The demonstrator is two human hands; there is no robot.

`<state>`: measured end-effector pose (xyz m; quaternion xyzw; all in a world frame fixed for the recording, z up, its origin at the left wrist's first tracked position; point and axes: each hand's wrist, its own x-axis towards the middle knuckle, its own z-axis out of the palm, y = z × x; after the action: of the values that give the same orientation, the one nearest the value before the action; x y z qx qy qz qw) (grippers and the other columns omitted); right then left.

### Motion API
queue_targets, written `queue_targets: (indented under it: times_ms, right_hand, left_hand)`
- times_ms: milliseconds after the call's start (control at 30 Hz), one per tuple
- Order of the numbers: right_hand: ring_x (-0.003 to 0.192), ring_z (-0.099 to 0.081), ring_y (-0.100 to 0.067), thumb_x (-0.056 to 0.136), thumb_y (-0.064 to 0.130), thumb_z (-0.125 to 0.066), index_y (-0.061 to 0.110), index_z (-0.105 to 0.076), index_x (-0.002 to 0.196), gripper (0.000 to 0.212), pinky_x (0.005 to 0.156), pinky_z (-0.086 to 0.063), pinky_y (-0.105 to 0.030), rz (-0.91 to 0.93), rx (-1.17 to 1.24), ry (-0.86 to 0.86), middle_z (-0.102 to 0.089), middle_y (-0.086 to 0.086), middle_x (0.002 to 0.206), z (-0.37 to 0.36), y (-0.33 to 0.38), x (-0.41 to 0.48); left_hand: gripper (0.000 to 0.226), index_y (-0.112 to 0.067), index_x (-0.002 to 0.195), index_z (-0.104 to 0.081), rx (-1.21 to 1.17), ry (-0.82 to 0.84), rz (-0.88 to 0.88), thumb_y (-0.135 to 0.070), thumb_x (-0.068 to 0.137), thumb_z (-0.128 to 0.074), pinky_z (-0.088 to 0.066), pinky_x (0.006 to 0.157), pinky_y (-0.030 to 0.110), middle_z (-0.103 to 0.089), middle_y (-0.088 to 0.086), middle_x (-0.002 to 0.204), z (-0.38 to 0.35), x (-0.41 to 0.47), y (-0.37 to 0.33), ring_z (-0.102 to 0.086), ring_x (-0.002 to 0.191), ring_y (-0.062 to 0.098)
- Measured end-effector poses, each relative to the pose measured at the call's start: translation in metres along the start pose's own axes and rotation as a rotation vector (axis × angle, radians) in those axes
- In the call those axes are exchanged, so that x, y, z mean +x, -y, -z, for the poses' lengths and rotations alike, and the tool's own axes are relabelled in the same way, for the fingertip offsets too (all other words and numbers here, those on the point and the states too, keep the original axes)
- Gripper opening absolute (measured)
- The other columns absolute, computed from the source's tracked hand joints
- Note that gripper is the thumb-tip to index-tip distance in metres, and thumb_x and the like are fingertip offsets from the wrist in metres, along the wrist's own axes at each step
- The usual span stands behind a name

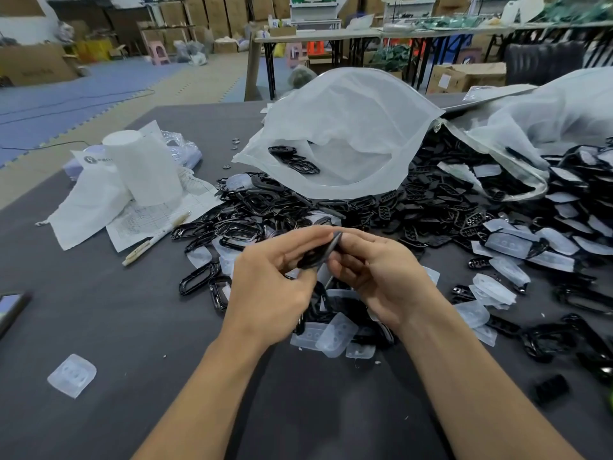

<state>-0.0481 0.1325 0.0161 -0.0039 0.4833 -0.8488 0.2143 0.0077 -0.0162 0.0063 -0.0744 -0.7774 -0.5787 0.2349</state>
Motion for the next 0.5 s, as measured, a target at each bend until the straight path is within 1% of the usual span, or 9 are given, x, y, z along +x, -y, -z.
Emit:
queue_targets:
  times_ms: [67, 133, 200, 233, 300, 367, 433, 467, 500]
  right_hand:
    - [0.059, -0.064, -0.011, 0.102, 0.001, -0.052, 0.003, -0.08, 0.089, 0.031, 0.058, -0.058, -0.021, -0.016, 0.025, -0.003, -0.072, -0.007, 0.075, 0.002, 0.001, 0.0]
    - [0.063, -0.064, -0.011, 0.101, 0.004, -0.053, 0.005, -0.08, 0.096, 0.027, 0.06, -0.058, -0.022, -0.03, 0.002, -0.006, -0.073, -0.006, 0.079, 0.004, 0.003, -0.001]
    - [0.06, -0.063, -0.008, 0.099, 0.004, -0.058, 0.007, -0.079, 0.101, 0.021, 0.059, -0.057, -0.021, -0.019, -0.061, 0.001, -0.073, -0.002, 0.077, 0.005, 0.003, -0.002]
    - [0.059, -0.061, -0.007, 0.098, 0.003, -0.06, 0.008, -0.079, 0.1, 0.02, 0.058, -0.056, -0.019, -0.003, -0.093, 0.001, -0.072, 0.0, 0.074, 0.005, 0.003, -0.002]
    - [0.06, -0.059, -0.008, 0.096, -0.001, -0.062, 0.01, -0.078, 0.099, 0.02, 0.057, -0.053, -0.018, 0.041, -0.158, -0.013, -0.07, 0.001, 0.071, 0.003, 0.002, -0.002]
    - [0.067, -0.061, -0.014, 0.095, -0.003, -0.065, 0.012, -0.079, 0.096, 0.02, 0.059, -0.053, -0.02, 0.105, -0.236, -0.046, -0.072, -0.002, 0.075, 0.0, 0.002, -0.002]
    - [0.07, -0.064, -0.02, 0.093, -0.004, -0.068, 0.011, -0.079, 0.095, 0.019, 0.062, -0.055, -0.025, 0.175, -0.313, -0.07, -0.072, -0.007, 0.075, 0.0, 0.0, -0.002]
    - [0.07, -0.066, -0.024, 0.092, -0.005, -0.069, 0.011, -0.08, 0.096, 0.02, 0.066, -0.057, -0.031, 0.211, -0.348, -0.076, -0.073, -0.009, 0.074, 0.0, 0.0, -0.003]
    - [0.071, -0.068, -0.027, 0.091, -0.006, -0.069, 0.012, -0.08, 0.097, 0.021, 0.071, -0.059, -0.037, 0.245, -0.381, -0.078, -0.074, -0.011, 0.076, 0.0, -0.001, -0.003]
  left_hand:
    - [0.063, -0.038, 0.118, -0.076, 0.124, 0.021, -0.052, 0.003, 0.073, -0.063, -0.052, 0.099, 0.017, -0.074, -0.028, 0.116, 0.0, -0.004, -0.003, -0.069, 0.113, -0.003]
    - [0.057, -0.036, 0.122, -0.075, 0.224, 0.032, -0.083, -0.005, 0.075, -0.068, -0.049, 0.101, 0.014, -0.071, -0.033, 0.118, 0.002, -0.006, -0.005, -0.066, 0.115, -0.008]
    - [0.047, -0.037, 0.119, -0.077, 0.219, 0.019, -0.073, -0.013, 0.078, -0.072, -0.047, 0.098, 0.008, -0.071, -0.035, 0.114, 0.001, -0.007, -0.007, -0.066, 0.113, -0.01]
    - [0.042, -0.038, 0.116, -0.077, 0.18, -0.012, -0.031, -0.015, 0.081, -0.075, -0.048, 0.094, 0.007, -0.072, -0.034, 0.11, 0.0, -0.006, -0.007, -0.067, 0.11, -0.01]
    - [0.041, -0.04, 0.114, -0.077, 0.059, -0.11, 0.127, -0.014, 0.083, -0.082, -0.052, 0.086, 0.007, -0.076, -0.029, 0.105, -0.002, -0.003, -0.006, -0.072, 0.1, -0.008]
    - [0.04, -0.04, 0.108, -0.079, -0.012, -0.17, 0.264, -0.012, 0.081, -0.086, -0.057, 0.081, 0.014, -0.078, -0.022, 0.1, -0.002, 0.001, -0.001, -0.075, 0.092, -0.003]
    - [0.03, -0.038, 0.094, -0.082, -0.052, -0.165, 0.382, -0.012, 0.08, -0.086, -0.062, 0.079, 0.026, -0.081, -0.012, 0.09, -0.002, 0.003, 0.003, -0.078, 0.086, 0.008]
    - [0.027, -0.035, 0.09, -0.083, -0.103, -0.154, 0.446, -0.01, 0.081, -0.085, -0.061, 0.076, 0.028, -0.081, -0.005, 0.087, -0.002, 0.004, 0.004, -0.079, 0.085, 0.015]
    - [0.024, -0.03, 0.089, -0.083, -0.165, -0.143, 0.506, -0.007, 0.081, -0.084, -0.06, 0.072, 0.026, -0.081, 0.0, 0.086, -0.002, 0.005, 0.003, -0.079, 0.085, 0.02]
